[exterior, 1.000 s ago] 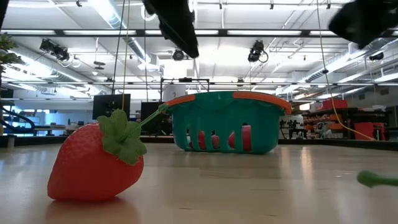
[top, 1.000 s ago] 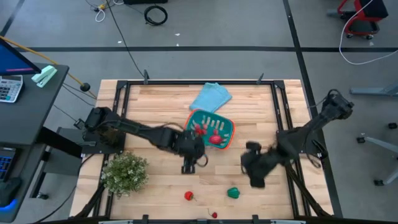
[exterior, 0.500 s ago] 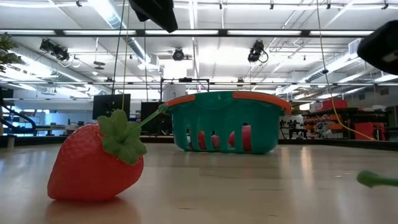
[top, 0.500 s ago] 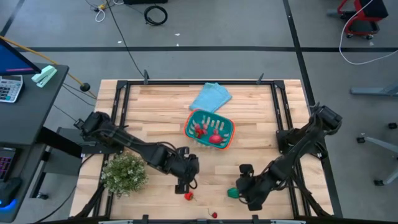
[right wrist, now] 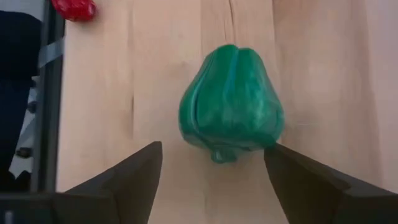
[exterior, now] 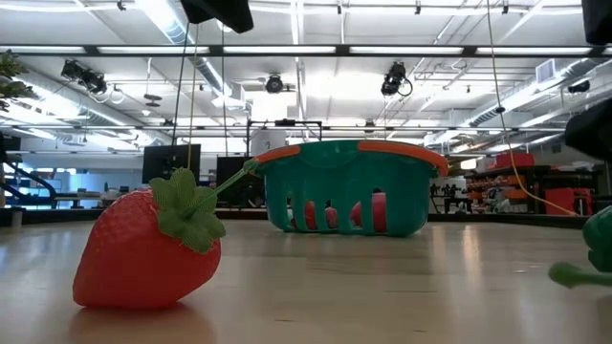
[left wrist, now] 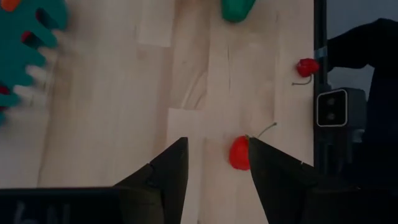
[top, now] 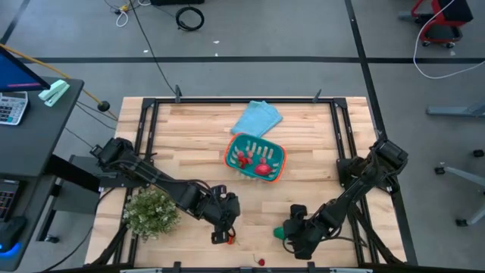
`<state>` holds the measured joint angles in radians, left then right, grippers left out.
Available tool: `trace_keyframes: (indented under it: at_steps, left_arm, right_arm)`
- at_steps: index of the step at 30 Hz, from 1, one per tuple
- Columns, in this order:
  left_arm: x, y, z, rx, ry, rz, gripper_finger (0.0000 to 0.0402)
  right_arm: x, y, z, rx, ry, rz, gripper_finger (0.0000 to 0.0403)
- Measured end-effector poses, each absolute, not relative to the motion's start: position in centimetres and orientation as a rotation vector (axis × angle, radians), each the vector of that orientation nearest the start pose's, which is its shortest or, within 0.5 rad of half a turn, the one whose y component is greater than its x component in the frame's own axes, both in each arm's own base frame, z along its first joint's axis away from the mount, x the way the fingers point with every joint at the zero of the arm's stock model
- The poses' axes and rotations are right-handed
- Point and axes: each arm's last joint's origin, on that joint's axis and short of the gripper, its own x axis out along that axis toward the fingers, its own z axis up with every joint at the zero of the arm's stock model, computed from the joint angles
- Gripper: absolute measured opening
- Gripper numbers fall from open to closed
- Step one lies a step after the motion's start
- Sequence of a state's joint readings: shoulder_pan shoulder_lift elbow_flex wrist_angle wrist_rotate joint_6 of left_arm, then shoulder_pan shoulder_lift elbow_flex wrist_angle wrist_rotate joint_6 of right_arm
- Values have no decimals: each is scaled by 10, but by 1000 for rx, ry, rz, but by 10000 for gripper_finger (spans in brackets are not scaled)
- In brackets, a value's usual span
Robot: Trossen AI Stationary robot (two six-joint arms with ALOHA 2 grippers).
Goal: Pick and placing Produce into tupperware
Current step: Put the green bell pepper into the bin
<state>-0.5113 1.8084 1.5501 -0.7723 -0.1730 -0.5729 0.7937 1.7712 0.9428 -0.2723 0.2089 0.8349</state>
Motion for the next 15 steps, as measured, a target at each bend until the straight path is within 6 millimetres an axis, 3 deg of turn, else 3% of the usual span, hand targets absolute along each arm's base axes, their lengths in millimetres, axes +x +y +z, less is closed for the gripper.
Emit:
trace_keyframes:
  at_steps: [7,15]
  left_arm:
    - [335,-187,273,-170,1018,-27,169]
    - [335,-187,273,-162,1018,-30,169]
  right_arm:
    - [236,229,124,170,1065,21,296]
    - [240,225,127,122,998,-24,296]
